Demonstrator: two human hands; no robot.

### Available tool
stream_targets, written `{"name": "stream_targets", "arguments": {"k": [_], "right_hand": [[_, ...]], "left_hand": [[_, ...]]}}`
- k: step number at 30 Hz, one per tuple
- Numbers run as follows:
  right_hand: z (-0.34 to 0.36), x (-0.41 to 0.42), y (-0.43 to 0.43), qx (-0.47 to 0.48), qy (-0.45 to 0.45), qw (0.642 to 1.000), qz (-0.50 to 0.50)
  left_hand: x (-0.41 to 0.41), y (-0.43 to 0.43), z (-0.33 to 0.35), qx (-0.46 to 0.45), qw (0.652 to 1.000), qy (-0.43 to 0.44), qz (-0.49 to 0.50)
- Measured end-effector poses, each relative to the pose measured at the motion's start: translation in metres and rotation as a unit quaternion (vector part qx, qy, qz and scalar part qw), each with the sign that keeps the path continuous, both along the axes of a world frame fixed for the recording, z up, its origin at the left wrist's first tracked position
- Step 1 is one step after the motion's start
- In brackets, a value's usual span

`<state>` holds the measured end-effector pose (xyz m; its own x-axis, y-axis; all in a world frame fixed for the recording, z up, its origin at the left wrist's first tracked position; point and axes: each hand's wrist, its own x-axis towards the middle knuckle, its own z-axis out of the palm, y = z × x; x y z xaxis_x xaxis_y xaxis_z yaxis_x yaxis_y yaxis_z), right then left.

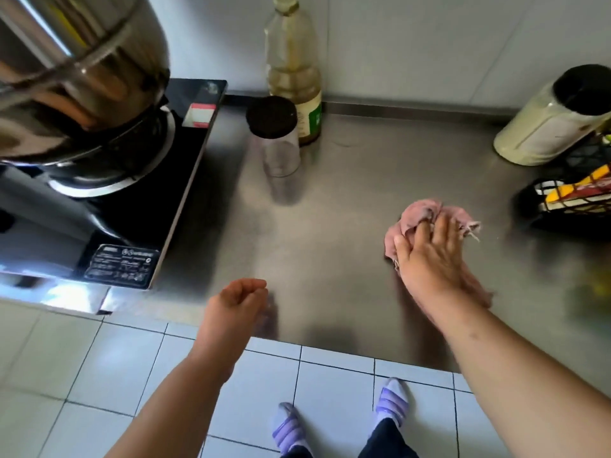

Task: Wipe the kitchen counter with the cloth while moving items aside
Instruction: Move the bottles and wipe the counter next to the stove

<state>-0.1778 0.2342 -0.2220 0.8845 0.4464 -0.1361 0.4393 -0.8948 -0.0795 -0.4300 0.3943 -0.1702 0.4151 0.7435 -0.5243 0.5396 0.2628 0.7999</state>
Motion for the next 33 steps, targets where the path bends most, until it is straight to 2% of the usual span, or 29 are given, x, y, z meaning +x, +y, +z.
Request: {"name": "stream_targets", "arguments": {"k": [4, 7, 9, 12, 14, 17, 21, 26, 29, 31, 33], "right_hand": [[0.0, -0.056, 0.081, 0.063, 0.009, 0.99, 0.128], [0.001, -0.112, 0.117, 0.114, 0.048, 0.957, 0.263], [0.0, -0.132, 0.117, 0.128, 0.072, 0.934, 0.327], [-0.001, -0.126, 0.095, 0.121, 0.077, 0.918, 0.37], [-0.005, -0.105, 0.072, 0.122, 0.079, 0.927, 0.346], [-0.007, -0.054, 0.05, 0.114, 0.077, 0.959, 0.248], [-0.007, 0.011, 0.059, 0.108, 0.08, 0.978, 0.158], [0.015, 0.063, 0.118, 0.123, 0.159, 0.962, 0.187], [0.048, 0.079, 0.153, 0.222, 0.156, 0.955, 0.121], [0.074, 0.094, 0.18, 0.318, 0.147, 0.933, 0.081], [0.098, 0.105, 0.207, 0.384, 0.136, 0.909, 0.085]], "left_hand": [[-0.033, 0.02, 0.0, 0.021, 0.999, 0.005, 0.039], [-0.042, 0.035, 0.008, 0.029, 0.999, -0.001, 0.039], [-0.037, 0.043, 0.012, 0.046, 0.999, 0.002, 0.021], [-0.022, 0.058, 0.021, 0.071, 0.997, -0.006, -0.008], [-0.007, 0.063, 0.026, 0.082, 0.996, -0.015, -0.025], [0.025, 0.074, 0.032, 0.098, 0.994, -0.029, -0.045], [0.066, 0.088, 0.038, 0.16, 0.985, -0.037, -0.058], [0.127, 0.114, 0.049, 0.197, 0.979, -0.016, -0.046], [0.157, 0.129, 0.056, 0.255, 0.966, -0.002, -0.046], [0.176, 0.138, 0.058, 0.299, 0.953, 0.017, -0.056], [0.19, 0.143, 0.059, 0.324, 0.94, 0.059, -0.088]]}}
